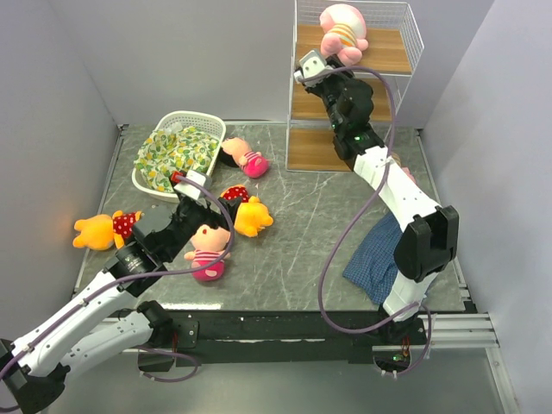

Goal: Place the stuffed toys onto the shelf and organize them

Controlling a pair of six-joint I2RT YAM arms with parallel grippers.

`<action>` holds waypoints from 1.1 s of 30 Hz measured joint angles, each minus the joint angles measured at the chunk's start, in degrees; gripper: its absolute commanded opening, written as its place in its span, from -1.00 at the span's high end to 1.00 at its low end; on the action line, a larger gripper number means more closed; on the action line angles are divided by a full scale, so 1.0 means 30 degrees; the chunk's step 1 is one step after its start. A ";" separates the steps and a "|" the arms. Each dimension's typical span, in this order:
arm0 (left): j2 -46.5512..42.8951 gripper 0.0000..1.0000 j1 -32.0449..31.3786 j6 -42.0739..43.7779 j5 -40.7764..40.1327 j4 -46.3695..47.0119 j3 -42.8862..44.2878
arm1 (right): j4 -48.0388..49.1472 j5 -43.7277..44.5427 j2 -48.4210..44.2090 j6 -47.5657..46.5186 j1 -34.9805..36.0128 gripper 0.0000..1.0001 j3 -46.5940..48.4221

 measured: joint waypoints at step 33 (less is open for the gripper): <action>0.0095 -0.93 0.0000 0.0007 -0.0015 0.0007 0.0007 | -1.2327 0.3373 0.0678 2.1318 -0.0648 -0.52 1.0054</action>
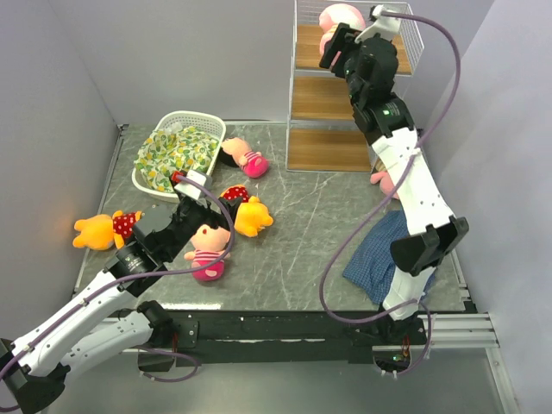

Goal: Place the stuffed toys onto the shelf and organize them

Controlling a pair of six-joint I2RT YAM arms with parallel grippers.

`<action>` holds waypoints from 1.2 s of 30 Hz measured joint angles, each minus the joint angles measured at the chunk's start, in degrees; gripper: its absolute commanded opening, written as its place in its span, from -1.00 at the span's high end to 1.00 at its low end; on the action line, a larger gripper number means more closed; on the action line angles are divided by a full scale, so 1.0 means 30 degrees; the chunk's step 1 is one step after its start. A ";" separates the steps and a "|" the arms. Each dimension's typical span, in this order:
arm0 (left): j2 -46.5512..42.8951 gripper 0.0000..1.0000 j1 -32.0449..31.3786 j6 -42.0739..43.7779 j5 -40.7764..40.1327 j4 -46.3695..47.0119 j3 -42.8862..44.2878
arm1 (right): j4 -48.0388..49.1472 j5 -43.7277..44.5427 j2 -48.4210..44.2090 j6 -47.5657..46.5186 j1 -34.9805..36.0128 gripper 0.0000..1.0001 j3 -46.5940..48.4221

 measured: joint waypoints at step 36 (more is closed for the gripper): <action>0.0911 -0.93 0.0000 0.0000 0.0007 0.0000 0.0000 | 0.9333 -0.5625 -0.1880 -0.8488 -0.1865 1.00 -0.9457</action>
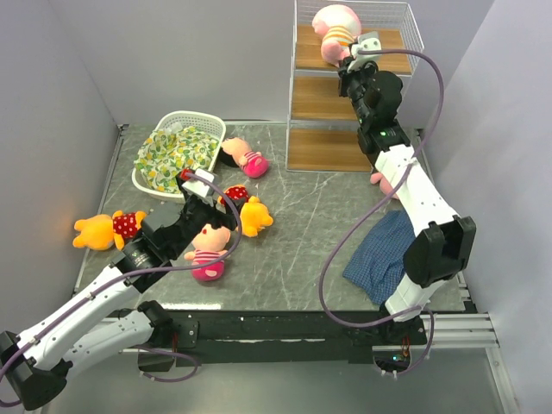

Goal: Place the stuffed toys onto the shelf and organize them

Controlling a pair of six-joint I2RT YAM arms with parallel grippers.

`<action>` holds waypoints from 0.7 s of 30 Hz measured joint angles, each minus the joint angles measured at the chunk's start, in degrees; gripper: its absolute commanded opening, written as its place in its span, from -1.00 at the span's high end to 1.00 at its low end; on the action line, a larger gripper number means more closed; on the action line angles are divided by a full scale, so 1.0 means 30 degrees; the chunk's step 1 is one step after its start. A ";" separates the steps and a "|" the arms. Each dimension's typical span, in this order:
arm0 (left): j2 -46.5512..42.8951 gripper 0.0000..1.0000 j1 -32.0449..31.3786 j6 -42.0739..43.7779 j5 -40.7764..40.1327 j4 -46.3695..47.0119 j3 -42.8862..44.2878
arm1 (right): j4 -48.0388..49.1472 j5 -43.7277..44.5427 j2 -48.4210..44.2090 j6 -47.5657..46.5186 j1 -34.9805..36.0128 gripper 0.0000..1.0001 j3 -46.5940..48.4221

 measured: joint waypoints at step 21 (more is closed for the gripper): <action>0.0131 -0.93 0.0000 0.0000 0.0007 -0.0087 0.0000 | 0.0852 0.0226 0.0816 0.0306 0.0845 0.98 0.0809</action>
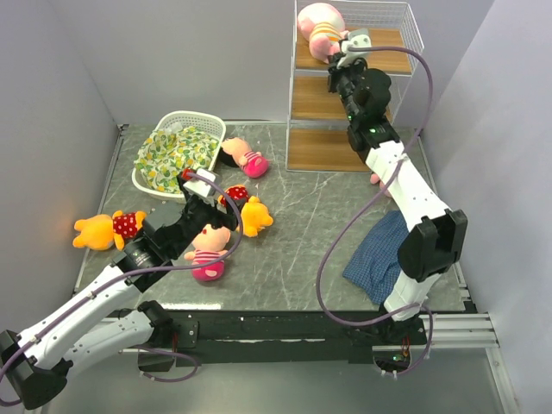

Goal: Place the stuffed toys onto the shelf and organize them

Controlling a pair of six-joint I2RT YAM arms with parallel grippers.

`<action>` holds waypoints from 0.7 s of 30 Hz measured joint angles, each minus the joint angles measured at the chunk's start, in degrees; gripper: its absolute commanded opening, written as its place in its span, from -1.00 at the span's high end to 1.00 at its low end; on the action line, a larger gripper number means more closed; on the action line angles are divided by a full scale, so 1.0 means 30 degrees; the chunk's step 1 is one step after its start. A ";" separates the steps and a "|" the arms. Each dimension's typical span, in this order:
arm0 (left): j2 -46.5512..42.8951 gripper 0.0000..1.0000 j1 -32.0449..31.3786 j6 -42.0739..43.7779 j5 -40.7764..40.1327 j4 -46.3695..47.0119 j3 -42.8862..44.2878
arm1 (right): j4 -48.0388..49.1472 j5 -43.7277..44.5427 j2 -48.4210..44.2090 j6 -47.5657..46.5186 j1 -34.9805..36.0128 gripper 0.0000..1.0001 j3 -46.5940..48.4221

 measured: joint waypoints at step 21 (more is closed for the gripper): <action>0.0080 -0.93 0.0000 0.0000 -0.0022 -0.0066 0.0000 | -0.3832 0.3031 -0.4371 0.2484 0.0801 -0.55 -0.2965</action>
